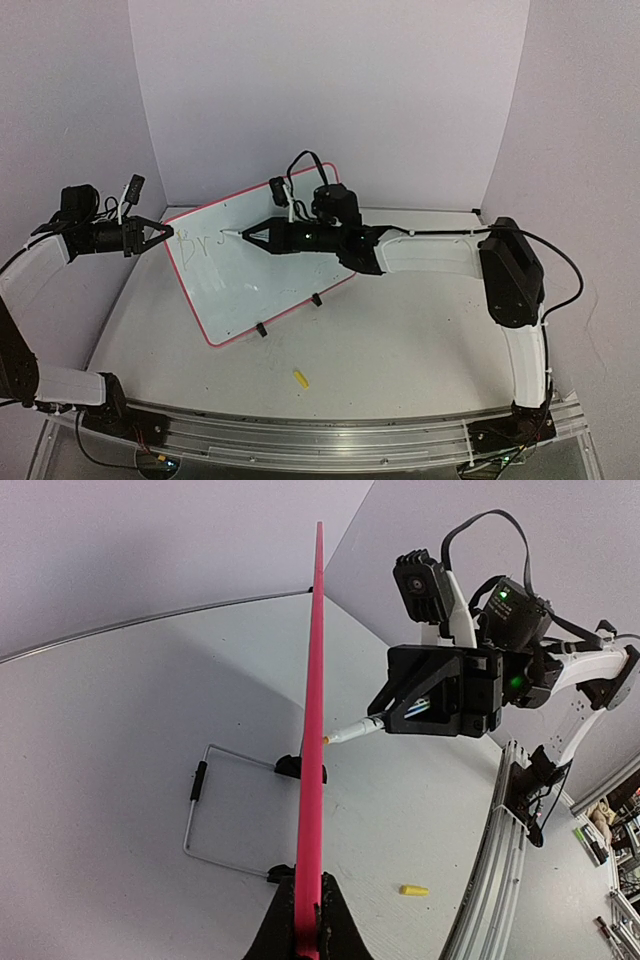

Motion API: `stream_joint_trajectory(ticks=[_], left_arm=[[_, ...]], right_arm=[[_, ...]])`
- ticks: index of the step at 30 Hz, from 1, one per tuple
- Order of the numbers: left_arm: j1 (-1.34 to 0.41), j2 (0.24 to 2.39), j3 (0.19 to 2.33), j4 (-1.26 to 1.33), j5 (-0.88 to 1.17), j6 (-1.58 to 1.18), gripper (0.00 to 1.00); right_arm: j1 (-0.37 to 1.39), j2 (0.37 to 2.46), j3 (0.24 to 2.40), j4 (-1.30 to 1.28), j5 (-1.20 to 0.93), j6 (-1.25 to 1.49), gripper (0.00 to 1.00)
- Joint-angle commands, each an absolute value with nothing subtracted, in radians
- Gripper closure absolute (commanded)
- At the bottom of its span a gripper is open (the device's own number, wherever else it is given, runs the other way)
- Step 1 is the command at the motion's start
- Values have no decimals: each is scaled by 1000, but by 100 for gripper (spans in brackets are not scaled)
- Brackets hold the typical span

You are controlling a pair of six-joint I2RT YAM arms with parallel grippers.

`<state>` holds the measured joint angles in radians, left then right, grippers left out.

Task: Write a sentence on the whiteboard

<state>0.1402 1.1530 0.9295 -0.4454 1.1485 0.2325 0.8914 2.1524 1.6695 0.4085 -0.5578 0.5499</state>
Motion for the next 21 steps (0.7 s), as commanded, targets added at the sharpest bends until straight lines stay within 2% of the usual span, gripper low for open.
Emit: stream_joint_trajectory(ticks=[1, 21], left_arm=[[117, 1168, 940, -524, 1149, 252, 100], [115, 1164, 940, -524, 1152, 252, 100]], right_arm=[[885, 2191, 1733, 403, -562, 545, 100], [906, 2170, 1661, 361, -572, 526, 100]])
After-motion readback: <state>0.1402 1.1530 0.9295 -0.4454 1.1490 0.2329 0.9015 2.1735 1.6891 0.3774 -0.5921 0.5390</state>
